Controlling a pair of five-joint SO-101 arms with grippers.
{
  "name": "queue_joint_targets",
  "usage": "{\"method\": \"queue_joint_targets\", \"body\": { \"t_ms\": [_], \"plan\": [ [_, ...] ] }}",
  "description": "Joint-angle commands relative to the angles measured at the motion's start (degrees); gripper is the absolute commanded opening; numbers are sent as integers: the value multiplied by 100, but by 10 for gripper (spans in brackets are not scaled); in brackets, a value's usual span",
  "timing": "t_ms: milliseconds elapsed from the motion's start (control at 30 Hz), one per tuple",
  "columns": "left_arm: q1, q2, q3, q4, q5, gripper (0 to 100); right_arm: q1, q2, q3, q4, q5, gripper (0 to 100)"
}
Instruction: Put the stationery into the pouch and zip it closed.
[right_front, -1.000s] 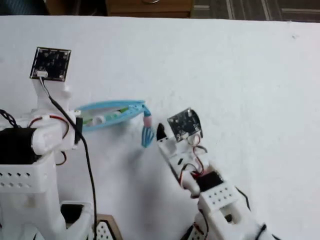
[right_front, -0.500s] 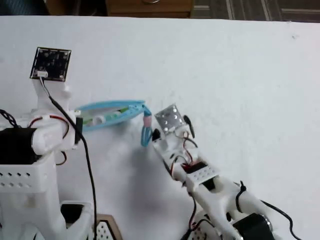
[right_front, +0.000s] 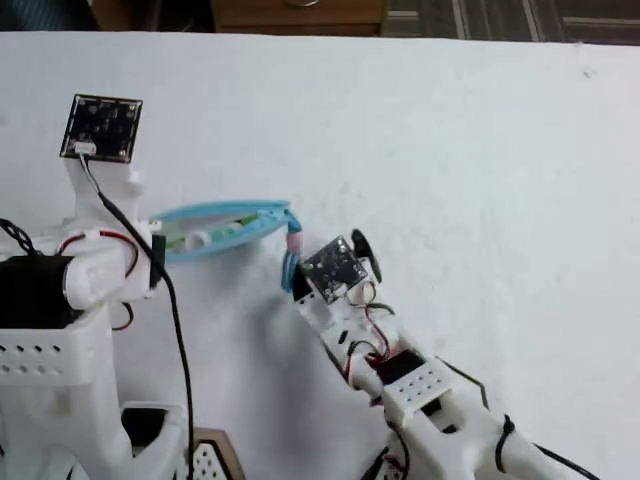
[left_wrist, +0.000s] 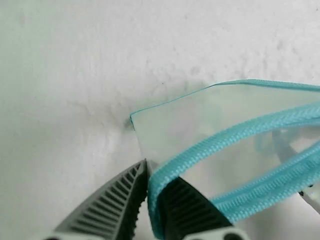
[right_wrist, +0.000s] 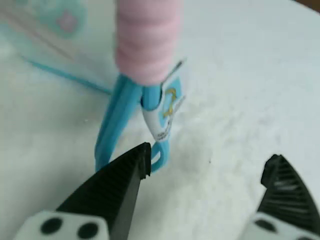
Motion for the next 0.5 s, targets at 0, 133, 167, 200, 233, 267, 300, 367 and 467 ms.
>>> {"method": "queue_joint_targets", "body": {
  "t_ms": [0,133,167,200,233,267,300,367,467],
  "plan": [
    [-31,-4,-88,-26,9,22,-101,-356,-18,13,62,340],
    [-31,-4,-88,-26,9,22,-145,-259,-149,-13,0,340],
    [-31,-4,-88,-35,9,22,-136,-198,-246,-13,-123,340],
    [-31,-4,-88,-35,9,22,-136,-119,-360,-13,-237,340],
    [-31,-4,-88,-44,9,22,-145,-31,-492,-13,-325,340],
    [-31,-4,-88,-53,9,22,-163,101,-615,-13,-396,340],
    [-31,-4,-88,-62,9,22,-189,268,-747,-13,-422,340],
    [-22,-4,-88,-62,9,22,-198,716,-1011,-13,-413,340],
    [-22,-4,-88,-62,9,22,-171,1552,-1380,-330,-387,340]
  ]
}}
